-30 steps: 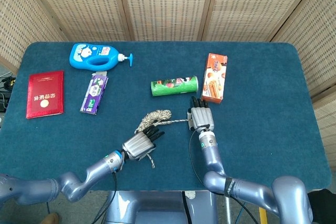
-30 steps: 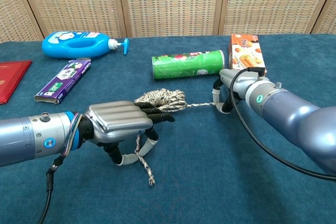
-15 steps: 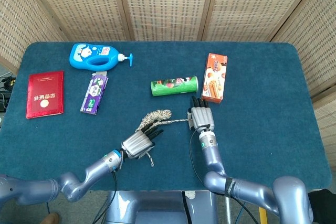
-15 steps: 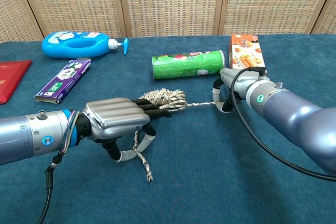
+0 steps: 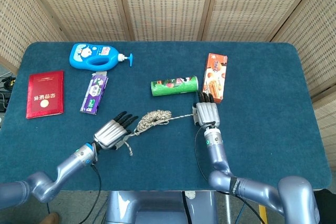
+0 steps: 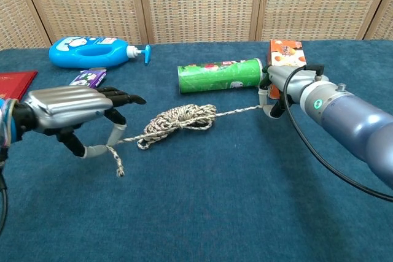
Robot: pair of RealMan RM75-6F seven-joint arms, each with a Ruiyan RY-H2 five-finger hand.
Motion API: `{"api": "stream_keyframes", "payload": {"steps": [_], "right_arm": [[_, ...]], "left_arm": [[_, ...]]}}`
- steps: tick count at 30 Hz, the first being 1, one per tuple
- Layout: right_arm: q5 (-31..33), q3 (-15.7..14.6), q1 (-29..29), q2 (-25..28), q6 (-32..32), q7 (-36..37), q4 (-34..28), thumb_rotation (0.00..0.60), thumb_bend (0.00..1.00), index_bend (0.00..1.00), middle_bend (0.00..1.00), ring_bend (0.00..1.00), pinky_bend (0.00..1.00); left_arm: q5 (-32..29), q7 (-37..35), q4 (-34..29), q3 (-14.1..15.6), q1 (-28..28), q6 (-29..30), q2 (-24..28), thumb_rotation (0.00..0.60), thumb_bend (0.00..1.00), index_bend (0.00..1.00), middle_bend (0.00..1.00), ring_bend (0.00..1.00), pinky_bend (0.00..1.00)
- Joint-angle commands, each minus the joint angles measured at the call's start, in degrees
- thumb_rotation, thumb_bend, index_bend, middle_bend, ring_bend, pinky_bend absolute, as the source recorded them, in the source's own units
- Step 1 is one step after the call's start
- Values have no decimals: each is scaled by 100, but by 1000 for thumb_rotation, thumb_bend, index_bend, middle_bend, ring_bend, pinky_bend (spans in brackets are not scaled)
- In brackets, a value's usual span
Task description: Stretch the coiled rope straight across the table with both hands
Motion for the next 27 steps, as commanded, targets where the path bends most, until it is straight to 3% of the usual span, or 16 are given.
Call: {"api": "stream_keyframes", "payload": {"steps": [1,13,27], "right_arm": [[-30,-12,-36,100,63,-66,-42,600,473,697,0,0,33],[61,-47,-329,659,193,-186,14,600,474,697,0,0,33],[18,-117,-532,888,118,-38,206,600,473,697,0,0,33]], "left_arm": [[186,-637,313,152,289,349,341,600,529,783,0,0,0],[265,-1802,1556,243,726,663,563,600,533,788,0,0,0],[334,-2088,1980,210,840,601,553,600,537,792,0,0,0]]}}
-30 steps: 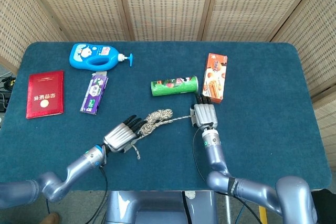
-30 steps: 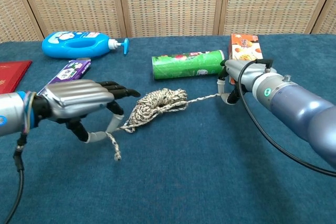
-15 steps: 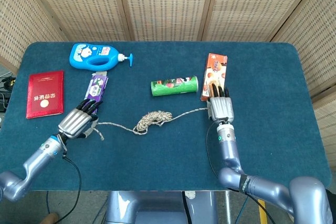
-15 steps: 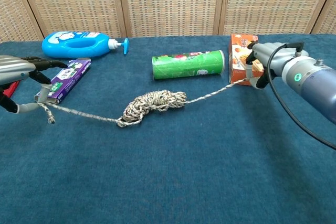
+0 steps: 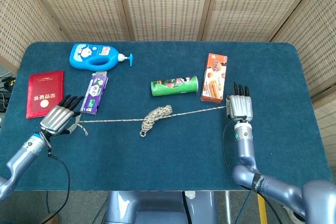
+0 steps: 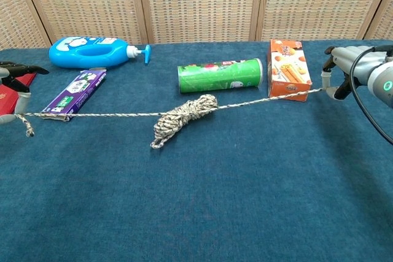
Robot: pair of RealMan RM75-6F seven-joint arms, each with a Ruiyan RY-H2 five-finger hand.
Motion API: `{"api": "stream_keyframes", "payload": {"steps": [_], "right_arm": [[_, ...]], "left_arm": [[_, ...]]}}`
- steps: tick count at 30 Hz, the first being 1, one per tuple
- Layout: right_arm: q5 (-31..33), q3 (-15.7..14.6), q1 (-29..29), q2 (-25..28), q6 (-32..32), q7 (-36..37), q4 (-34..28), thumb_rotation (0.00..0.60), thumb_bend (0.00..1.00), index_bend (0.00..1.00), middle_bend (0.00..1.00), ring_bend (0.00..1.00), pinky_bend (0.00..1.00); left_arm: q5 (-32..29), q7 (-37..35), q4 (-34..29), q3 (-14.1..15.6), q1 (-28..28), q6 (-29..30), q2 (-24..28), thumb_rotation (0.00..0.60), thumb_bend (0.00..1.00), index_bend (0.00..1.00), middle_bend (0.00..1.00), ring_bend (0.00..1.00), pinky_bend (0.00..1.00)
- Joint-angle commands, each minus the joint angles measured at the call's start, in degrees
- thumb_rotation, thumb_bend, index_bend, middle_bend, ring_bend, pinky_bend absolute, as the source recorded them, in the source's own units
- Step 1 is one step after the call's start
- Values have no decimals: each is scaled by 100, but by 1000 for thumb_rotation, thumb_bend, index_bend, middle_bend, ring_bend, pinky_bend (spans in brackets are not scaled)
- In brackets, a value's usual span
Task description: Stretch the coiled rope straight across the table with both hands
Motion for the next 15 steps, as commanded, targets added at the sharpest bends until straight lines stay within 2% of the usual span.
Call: {"api": "stream_keyframes", "payload": {"steps": [1,7,9,10,11,12,13,14,15], "right_arm": [[3,7,-10,7,-29,19,19,600,473,697,0,0,33],[-19,15,-22,3,-65,69,7,600,469,686,0,0,33],[-72,29,-40,12,-92,190,-12,600,380,542,0,0,33],[-100,43,-60,25,-106,282,-40,600,325,467,0,0,33],[-135,52,-76,41,-103,350,-67,600,188,288,0,0,33],[-175,53,-89,57,-94,400,-88,600,109,186,0,0,33],[-230,56,-104,74,-67,459,-114,600,28,73,0,0,33],[-294,58,-124,96,-27,523,-154,600,2,24,0,0,33],[-368,58,-148,126,16,595,-206,600,0,8,0,0,33]], "left_arm": [[-12,-12,-3,-22,10,-24,2,600,537,792,0,0,0],[6,-15,-37,-65,18,-33,-8,600,537,792,0,0,0],[23,-8,-41,-72,23,-23,-4,600,536,742,0,0,0],[35,-31,-47,-65,33,-21,5,600,488,597,0,0,0],[47,-98,-69,-59,40,-19,22,600,364,364,0,0,0],[59,-174,-88,-58,46,-8,38,600,258,216,0,0,0],[66,-286,-109,-67,61,28,55,600,103,53,0,0,0],[76,-396,-122,-75,77,71,78,600,21,0,0,0,0],[89,-499,-135,-79,95,114,111,600,1,0,0,0,0]]}}
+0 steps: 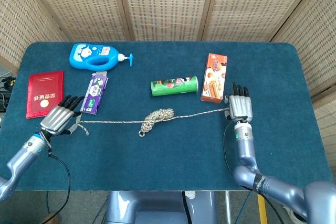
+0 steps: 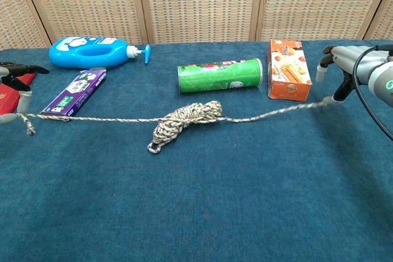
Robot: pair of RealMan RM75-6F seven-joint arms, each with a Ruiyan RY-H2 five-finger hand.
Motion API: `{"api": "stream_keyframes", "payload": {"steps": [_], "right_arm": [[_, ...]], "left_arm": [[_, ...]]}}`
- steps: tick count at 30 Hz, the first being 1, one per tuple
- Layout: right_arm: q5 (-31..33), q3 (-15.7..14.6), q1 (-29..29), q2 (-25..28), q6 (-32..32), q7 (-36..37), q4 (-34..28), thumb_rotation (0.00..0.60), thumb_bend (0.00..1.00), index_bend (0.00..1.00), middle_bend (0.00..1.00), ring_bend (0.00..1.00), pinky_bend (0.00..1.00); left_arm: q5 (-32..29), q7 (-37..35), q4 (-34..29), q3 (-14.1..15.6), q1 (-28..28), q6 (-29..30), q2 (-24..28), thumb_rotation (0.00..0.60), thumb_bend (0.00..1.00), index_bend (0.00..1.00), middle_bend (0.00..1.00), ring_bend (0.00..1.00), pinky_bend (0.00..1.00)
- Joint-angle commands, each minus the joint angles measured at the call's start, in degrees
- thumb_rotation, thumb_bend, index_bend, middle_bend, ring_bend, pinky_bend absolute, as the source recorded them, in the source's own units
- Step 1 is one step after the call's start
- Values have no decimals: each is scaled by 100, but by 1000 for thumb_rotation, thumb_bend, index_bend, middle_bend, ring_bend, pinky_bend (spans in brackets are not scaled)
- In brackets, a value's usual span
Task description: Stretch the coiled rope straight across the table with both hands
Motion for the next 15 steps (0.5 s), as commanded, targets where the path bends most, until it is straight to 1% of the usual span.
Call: {"api": "stream_keyframes", "payload": {"steps": [1,4,8,9,11,13,15], "right_arm": [[-271,9,-99,119,148,262,-199,600,0,0,0,0,33],[-613,-23,-271,363,391,557,-610,600,0,0,0,0,33],[-1031,-133,-514,706,605,931,-1120,600,0,0,0,0,22],[-1250,-214,-623,873,644,1144,-1316,600,0,0,0,0,16],[-1817,-487,-866,1300,672,1637,-1639,600,0,0,0,0,0],[-2392,-770,-1064,1628,795,1987,-1684,600,0,0,0,0,0],[-2816,-974,-1238,1811,1009,2212,-1623,600,0,0,0,0,0]], "left_arm": [[56,-419,-75,-22,80,193,126,600,0,0,0,0,0],[91,-757,-196,-66,223,536,327,600,0,0,0,0,0],[64,-937,-405,-139,399,891,567,600,0,0,0,0,0],[11,-958,-528,-181,493,1037,669,600,0,0,0,0,0],[-167,-1002,-887,-268,769,1395,886,600,0,0,0,0,0],[-325,-985,-1278,-286,1031,1629,1082,600,0,0,0,0,0],[-398,-909,-1566,-275,1263,1873,1215,600,0,0,0,0,0]]}}
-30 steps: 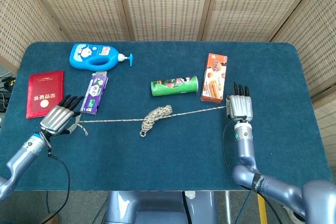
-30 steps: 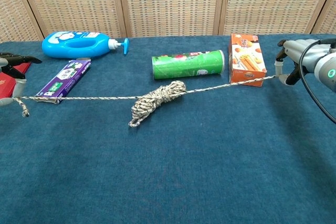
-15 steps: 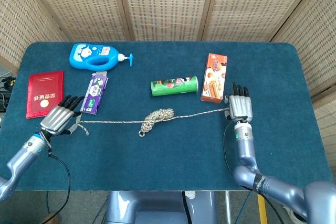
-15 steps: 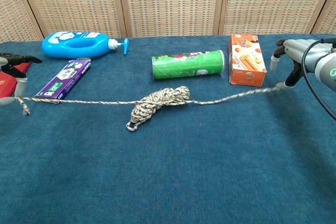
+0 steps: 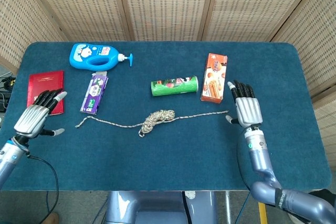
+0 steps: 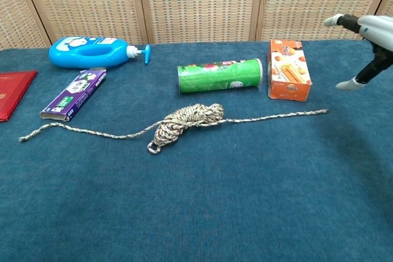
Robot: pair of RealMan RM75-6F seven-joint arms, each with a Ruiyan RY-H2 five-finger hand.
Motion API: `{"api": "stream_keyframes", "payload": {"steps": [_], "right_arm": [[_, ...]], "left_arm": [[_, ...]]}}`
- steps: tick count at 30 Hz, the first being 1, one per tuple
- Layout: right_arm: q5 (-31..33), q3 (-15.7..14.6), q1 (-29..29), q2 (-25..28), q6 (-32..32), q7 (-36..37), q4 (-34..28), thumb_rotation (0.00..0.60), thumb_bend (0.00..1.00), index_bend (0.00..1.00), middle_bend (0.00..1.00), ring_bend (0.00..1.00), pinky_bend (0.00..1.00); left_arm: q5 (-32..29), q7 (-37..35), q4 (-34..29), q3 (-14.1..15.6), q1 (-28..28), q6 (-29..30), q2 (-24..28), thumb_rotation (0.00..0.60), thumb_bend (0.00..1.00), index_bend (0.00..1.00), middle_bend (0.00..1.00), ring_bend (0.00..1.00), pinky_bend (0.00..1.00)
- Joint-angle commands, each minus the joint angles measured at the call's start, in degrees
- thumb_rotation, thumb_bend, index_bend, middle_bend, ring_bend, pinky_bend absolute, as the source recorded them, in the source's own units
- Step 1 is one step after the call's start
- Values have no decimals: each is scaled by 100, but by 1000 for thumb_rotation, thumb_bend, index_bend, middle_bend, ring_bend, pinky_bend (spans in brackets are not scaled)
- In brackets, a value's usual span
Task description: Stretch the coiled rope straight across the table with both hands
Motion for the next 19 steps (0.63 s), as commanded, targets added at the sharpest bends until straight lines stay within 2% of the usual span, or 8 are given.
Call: {"api": "stream_keyframes", "payload": {"steps": [1,5,10,19], "right_arm": [[-1213,-644,-587,715,538,800,-139,600,0,0,0,0,0],[-1900,-976,-1030,1008,1278,903,130,600,0,0,0,0,0],[-2249,-1175,-1572,1268,1989,1121,153,600,0,0,0,0,0],[-2485,-1447,-2171,1316,2407,1317,79,600,0,0,0,0,0]], "left_arm": [[-297,140,-734,-46,664,690,400,600,0,0,0,0,0],[-418,509,-1019,93,1196,1115,436,600,0,0,0,0,0],[-422,515,-1002,173,1655,1468,303,600,0,0,0,0,0],[-209,338,-799,235,1972,1639,85,600,0,0,0,0,0]]}}
